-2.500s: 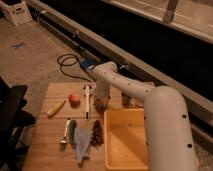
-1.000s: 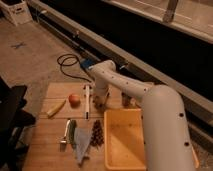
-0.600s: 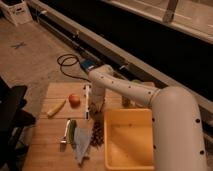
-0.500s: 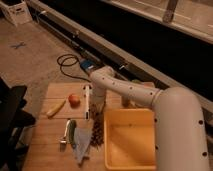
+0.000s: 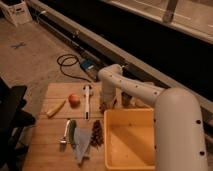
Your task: Wipe table surface with eraser
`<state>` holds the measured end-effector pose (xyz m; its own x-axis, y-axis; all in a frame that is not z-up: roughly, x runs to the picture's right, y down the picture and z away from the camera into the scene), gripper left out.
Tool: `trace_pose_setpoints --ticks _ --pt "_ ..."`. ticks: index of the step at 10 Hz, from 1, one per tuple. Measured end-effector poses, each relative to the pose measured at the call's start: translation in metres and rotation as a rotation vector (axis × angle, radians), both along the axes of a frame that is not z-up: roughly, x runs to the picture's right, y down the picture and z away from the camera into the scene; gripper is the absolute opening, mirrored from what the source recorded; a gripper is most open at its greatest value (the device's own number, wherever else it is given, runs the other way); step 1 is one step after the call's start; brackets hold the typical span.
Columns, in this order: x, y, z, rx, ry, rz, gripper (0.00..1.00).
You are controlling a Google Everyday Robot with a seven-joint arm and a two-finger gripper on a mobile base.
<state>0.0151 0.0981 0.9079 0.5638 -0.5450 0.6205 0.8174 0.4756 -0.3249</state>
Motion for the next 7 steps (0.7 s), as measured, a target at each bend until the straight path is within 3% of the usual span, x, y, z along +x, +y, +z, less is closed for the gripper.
trace_pose_setpoints --ticks 2,4,7 --pt "0.010 -0.025 0.022 0.027 0.032 0.006 0.00" --pt "0.003 -0.040 0.035 0.058 0.020 0.015 0.00" --pt "-0.032 -0.039 0.032 0.092 -0.088 0.045 0.00"
